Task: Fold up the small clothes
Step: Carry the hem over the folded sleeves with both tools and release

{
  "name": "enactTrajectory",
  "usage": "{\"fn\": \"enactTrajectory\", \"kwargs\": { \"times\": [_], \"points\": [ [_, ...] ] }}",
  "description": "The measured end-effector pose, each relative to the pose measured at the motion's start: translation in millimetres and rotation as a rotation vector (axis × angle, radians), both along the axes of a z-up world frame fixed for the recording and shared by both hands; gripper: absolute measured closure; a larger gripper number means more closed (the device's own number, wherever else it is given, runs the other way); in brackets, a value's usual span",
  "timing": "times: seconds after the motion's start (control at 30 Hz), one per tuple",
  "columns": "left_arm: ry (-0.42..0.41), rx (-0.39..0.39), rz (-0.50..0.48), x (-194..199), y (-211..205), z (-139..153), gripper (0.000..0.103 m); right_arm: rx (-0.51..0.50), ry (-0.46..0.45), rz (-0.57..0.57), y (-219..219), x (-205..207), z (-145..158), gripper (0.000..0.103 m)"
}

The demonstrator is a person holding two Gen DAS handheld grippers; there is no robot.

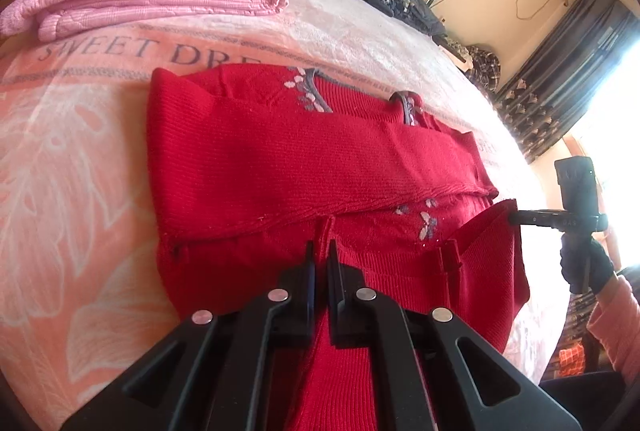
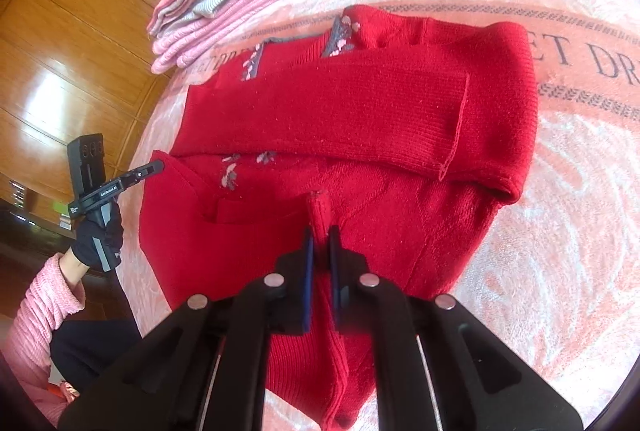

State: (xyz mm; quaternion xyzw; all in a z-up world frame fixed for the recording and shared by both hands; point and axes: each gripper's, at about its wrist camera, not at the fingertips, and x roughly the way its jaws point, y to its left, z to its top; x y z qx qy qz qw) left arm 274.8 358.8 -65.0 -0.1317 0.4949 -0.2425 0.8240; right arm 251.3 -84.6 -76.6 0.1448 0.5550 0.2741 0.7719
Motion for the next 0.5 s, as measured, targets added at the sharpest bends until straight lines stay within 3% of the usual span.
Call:
{"fn": "enactTrajectory", "kwargs": {
  "times": [0.27,0.5],
  "points": [
    [-0.073,-0.088,0.056,9,10,29,0.099,0.040,-0.067,-0.034,-11,6,30,0.098],
    [-0.165,-0.180,0.163,33,25,61,0.099,0.102,-0.165,-0.151,-37,30,67,0.098]
  ]
}}
